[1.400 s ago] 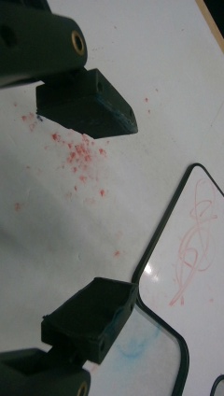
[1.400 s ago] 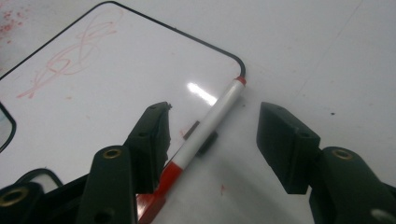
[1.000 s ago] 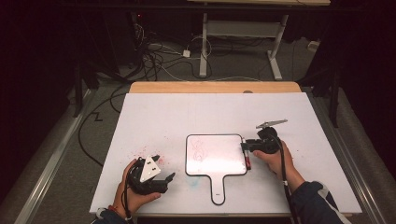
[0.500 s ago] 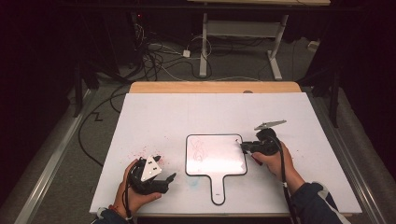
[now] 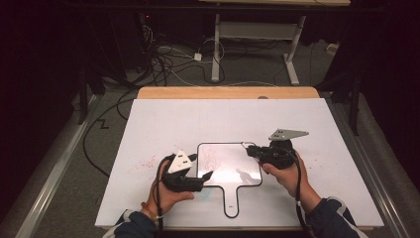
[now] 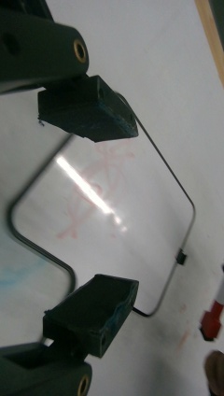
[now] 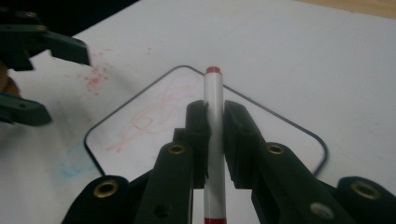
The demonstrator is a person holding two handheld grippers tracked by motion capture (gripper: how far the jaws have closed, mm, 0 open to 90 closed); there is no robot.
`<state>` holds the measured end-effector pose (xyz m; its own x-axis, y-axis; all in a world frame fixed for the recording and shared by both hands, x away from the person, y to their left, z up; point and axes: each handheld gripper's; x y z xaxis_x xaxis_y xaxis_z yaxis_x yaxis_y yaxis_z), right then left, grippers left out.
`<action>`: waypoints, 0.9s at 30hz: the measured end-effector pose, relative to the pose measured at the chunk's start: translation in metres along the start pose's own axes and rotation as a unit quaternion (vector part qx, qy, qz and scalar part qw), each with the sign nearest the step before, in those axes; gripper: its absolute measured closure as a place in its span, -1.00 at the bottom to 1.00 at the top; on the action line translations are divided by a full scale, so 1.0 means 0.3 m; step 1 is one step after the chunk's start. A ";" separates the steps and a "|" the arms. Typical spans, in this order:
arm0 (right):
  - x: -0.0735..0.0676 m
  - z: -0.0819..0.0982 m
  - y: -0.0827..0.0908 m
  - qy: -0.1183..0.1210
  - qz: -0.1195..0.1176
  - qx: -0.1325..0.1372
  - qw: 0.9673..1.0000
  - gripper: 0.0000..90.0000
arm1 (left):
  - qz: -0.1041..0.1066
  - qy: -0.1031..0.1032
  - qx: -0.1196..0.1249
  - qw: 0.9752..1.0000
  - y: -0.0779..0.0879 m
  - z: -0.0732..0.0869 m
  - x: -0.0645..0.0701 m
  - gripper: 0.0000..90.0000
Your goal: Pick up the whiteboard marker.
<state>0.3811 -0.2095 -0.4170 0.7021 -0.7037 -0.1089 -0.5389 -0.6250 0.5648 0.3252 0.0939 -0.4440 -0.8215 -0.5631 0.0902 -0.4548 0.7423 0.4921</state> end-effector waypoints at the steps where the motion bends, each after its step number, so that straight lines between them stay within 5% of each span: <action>1: -0.017 -0.002 -0.001 0.000 -0.004 0.004 1.000 0.81 | 0.010 0.000 0.002 1.000 -0.021 -0.016 0.012 -0.50; 7: -0.086 -0.002 -0.006 0.009 -0.024 0.027 0.999 0.81 | 0.049 0.001 0.008 0.999 -0.132 -0.083 0.078 -0.49; 11: -0.115 0.006 -0.009 0.009 -0.031 0.038 0.999 0.81 | 0.067 0.025 0.018 0.997 -0.178 -0.102 0.088 -0.43; 17: -0.138 0.014 0.005 0.014 -0.012 0.075 0.997 0.81 | 0.087 0.046 0.042 0.994 -0.207 -0.115 0.083 -0.07; 27: -0.130 0.020 0.018 0.010 0.003 0.095 0.995 0.81 | 0.076 0.031 0.037 0.996 -0.221 -0.129 0.077 0.36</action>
<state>0.3481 -0.1876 -0.4145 0.7060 -0.7027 -0.0888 -0.6208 -0.6743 0.4000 0.3496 0.0176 -0.4408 -0.8608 -0.4624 0.2124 -0.3536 0.8438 0.4038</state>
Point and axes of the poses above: each handheld gripper's, and its own axes: y roughly backward along the jaws, z roughly out of its underside, x roughly to its right, and after that the axes turned 4 degrees about z, right-handed
